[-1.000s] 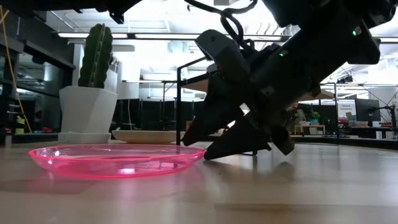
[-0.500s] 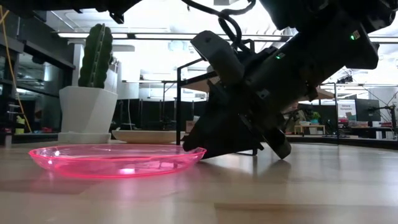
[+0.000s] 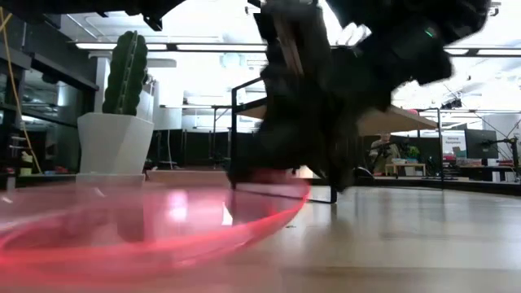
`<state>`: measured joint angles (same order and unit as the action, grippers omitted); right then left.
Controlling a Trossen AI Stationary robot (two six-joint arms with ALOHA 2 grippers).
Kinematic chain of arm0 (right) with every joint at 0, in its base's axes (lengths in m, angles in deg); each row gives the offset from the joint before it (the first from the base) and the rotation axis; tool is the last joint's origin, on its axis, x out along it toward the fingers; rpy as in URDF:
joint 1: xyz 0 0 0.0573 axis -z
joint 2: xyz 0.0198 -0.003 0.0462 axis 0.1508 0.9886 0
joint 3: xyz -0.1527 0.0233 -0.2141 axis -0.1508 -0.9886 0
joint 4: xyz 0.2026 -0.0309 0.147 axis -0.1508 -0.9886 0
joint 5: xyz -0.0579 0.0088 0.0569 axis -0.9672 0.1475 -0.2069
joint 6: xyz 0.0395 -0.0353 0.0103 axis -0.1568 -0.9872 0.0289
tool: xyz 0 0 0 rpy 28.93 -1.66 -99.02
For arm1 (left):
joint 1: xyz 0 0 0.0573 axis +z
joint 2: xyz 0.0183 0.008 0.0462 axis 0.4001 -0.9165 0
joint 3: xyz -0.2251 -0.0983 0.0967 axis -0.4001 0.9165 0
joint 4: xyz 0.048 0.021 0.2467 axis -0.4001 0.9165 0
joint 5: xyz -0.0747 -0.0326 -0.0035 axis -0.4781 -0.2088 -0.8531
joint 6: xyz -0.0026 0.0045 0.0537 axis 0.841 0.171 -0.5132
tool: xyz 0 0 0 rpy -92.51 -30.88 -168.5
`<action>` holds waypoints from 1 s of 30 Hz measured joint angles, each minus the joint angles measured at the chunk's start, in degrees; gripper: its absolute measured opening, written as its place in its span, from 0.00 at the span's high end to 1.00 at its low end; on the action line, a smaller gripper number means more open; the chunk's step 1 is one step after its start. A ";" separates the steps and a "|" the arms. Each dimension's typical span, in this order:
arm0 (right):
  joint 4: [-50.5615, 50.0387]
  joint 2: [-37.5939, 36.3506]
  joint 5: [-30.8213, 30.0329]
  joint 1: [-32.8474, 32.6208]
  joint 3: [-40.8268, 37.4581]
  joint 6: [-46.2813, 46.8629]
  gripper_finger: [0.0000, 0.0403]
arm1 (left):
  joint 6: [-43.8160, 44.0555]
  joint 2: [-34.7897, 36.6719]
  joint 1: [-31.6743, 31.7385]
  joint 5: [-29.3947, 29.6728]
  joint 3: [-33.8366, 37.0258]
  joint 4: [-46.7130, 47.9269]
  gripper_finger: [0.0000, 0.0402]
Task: Place and stack plates onto a shelf
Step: Stack the pink plate on top of the pink plate on the shelf
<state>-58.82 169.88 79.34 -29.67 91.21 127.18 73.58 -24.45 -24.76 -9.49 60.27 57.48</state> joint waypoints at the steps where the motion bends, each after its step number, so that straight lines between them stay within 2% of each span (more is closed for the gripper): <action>1: 0.53 -0.62 2.15 0.78 0.12 -0.69 1.00 | -0.04 0.00 0.00 -0.01 0.00 0.00 0.65; 8: 1.10 -0.79 14.23 5.63 0.10 -3.98 1.00 | -0.07 0.00 0.00 -0.01 0.00 0.03 0.65; 20: 9.29 -1.64 29.97 10.67 0.17 -3.15 1.00 | -0.07 0.00 0.00 0.00 0.00 0.07 0.65; 30: 10.69 -9.87 33.00 12.75 0.28 -4.72 1.00 | -0.07 0.00 0.02 0.00 0.02 0.10 0.65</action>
<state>-48.13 160.01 112.34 -16.92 91.48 122.46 73.51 -24.45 -24.73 -9.49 60.29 57.58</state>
